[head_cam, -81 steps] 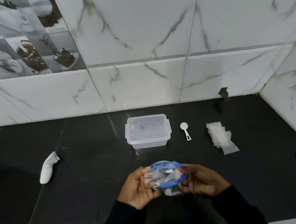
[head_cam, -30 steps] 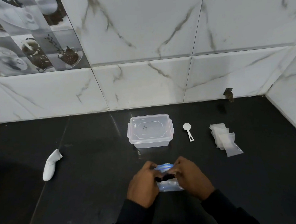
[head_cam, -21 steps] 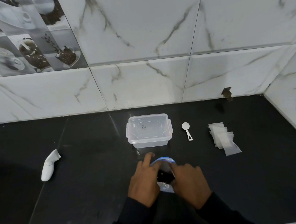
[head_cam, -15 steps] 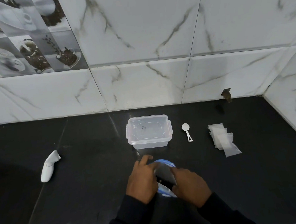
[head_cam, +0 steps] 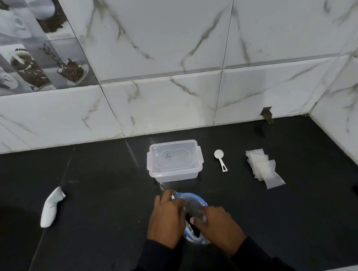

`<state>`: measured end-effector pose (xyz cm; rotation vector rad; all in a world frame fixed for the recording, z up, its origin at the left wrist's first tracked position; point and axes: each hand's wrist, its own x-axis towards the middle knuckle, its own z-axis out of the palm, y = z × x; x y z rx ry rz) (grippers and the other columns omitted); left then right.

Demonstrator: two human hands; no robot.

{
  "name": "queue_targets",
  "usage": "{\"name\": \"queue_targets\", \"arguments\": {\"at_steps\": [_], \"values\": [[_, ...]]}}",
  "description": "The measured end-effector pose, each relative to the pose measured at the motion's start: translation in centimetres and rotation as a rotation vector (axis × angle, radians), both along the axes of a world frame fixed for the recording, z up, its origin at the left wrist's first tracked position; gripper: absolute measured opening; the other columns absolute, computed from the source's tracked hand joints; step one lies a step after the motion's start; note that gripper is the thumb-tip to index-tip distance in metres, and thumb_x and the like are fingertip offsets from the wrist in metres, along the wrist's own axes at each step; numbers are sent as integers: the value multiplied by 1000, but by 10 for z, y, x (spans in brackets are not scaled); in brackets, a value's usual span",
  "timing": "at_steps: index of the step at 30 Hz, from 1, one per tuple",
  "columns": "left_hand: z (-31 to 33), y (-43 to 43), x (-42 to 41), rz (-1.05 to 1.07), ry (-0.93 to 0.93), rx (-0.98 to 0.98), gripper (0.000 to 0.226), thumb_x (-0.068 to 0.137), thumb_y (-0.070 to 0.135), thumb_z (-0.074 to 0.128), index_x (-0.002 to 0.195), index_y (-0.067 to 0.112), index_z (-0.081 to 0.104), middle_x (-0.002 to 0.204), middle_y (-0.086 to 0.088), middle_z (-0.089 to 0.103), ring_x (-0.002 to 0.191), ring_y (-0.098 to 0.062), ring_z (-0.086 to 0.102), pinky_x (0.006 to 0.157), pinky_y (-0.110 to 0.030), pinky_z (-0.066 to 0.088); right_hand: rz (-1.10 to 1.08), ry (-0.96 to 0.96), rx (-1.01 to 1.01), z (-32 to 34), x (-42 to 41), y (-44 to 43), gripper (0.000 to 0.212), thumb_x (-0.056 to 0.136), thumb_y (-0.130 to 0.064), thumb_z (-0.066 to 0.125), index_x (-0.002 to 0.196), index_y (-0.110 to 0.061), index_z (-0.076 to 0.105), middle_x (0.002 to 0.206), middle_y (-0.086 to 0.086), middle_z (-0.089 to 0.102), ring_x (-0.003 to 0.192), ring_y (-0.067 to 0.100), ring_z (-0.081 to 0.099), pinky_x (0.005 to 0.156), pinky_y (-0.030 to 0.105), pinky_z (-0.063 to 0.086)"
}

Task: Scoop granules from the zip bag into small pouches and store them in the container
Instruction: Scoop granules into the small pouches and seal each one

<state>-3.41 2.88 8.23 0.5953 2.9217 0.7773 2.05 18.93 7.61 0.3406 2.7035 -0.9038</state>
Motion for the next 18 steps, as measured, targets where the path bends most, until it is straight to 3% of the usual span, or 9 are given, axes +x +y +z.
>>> {"name": "queue_targets", "arguments": {"at_steps": [3,7,10,13,15,18], "values": [[-3,-1,0,8,-15,107,23,86,24,58,96,34,75,130,8,52,104,-16,45,89,-28,48,69,28,-98,6,0,7,30,91,-59,49,113,-44,64,101,-5,73,90,10,67,82,27,50],[-1,-1,-1,31,-53,160,17,84,37,61,95,40,74,140,13,45,125,-18,41,97,-42,48,141,17,-158,1,-1,22,17,89,-64,44,81,-64,58,94,-4,67,84,5,53,89,34,51],[10,9,2,40,-55,175,14,83,43,65,95,44,72,146,17,37,137,-14,26,106,-44,38,73,42,-224,-3,0,37,21,89,-61,54,69,-62,61,101,-4,58,101,2,54,91,26,47],[24,27,3,56,-3,294,14,82,43,67,95,42,72,142,17,40,135,-7,23,107,-36,31,-60,87,-340,2,0,54,15,89,-53,64,95,-47,76,113,-12,57,108,-6,54,91,15,42],[34,45,3,40,37,400,19,81,42,69,100,38,71,134,15,45,130,-6,30,104,-29,33,-162,147,-450,5,1,68,13,87,-44,71,98,-41,78,110,-11,66,103,-2,63,91,22,50],[47,83,-2,-43,-28,531,31,83,38,72,113,29,68,122,12,52,120,-5,49,100,-20,41,-286,220,-550,16,1,94,9,88,-29,74,94,-35,78,97,-8,74,89,3,70,76,28,59]]}}
